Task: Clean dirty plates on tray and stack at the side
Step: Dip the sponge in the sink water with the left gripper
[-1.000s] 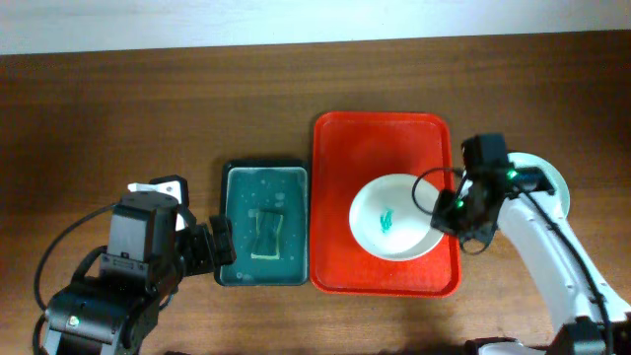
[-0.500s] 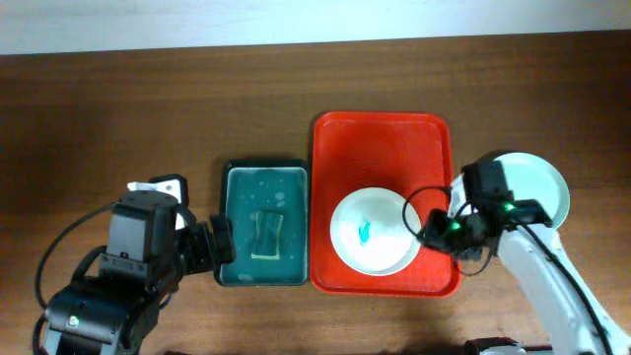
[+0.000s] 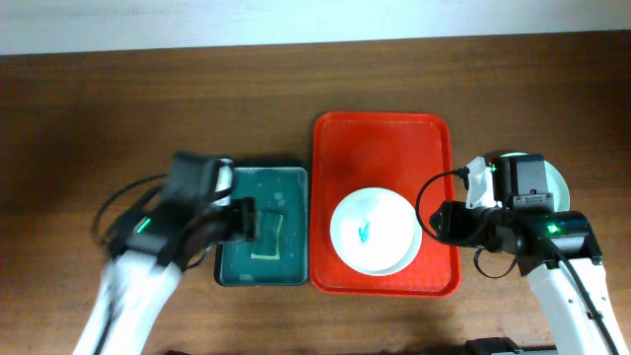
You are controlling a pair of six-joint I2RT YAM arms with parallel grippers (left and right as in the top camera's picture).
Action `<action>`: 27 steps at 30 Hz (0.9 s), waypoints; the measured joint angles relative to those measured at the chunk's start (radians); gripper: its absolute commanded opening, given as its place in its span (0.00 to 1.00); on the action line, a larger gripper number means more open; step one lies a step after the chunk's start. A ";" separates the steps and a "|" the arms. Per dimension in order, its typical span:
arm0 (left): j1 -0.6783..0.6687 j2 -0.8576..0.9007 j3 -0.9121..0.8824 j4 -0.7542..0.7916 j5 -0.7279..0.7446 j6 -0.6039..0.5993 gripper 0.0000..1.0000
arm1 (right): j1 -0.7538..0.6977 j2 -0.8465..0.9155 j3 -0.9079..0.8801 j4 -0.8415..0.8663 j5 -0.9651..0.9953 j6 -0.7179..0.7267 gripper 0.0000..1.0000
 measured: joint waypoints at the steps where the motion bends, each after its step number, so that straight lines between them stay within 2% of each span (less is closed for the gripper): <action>1: -0.015 0.101 -0.011 0.000 0.006 0.022 0.52 | 0.000 0.001 0.000 0.000 0.000 0.000 0.43; 4: -0.040 0.341 -0.022 0.031 0.034 0.048 0.49 | 0.000 0.002 0.000 0.000 0.000 -0.001 0.43; 8: -0.063 0.569 -0.025 0.084 0.090 0.058 0.28 | 0.000 0.002 0.000 0.000 0.000 -0.001 0.44; 10: -0.083 0.665 -0.026 0.105 0.108 0.062 0.00 | 0.000 0.002 0.000 0.000 0.000 -0.001 0.44; 15: -0.087 0.685 -0.020 0.106 0.114 0.062 0.00 | 0.000 0.002 0.000 0.000 0.000 -0.001 0.44; 17: -0.088 0.688 -0.005 0.082 0.116 0.063 0.25 | 0.000 0.002 0.000 0.000 0.000 -0.001 0.44; 18: -0.089 0.691 0.013 0.061 0.117 0.064 0.35 | 0.000 0.002 0.000 0.000 0.000 -0.001 0.44; 19: -0.090 0.692 0.048 0.036 0.119 0.063 0.42 | 0.000 0.002 0.000 0.000 0.000 -0.001 0.44; 21: -0.092 0.690 0.088 0.033 0.109 0.062 0.48 | 0.000 0.002 0.000 0.000 0.000 -0.001 0.44; 25: -0.092 0.682 0.100 0.101 0.027 0.063 0.46 | 0.000 0.002 0.000 0.000 0.000 -0.002 0.44; 26: -0.092 0.682 0.096 0.139 0.016 0.063 0.43 | 0.000 0.002 0.000 0.000 0.000 -0.001 0.44; 27: -0.092 0.682 0.085 0.183 0.007 0.063 0.35 | 0.000 0.002 0.000 0.000 0.000 -0.001 0.44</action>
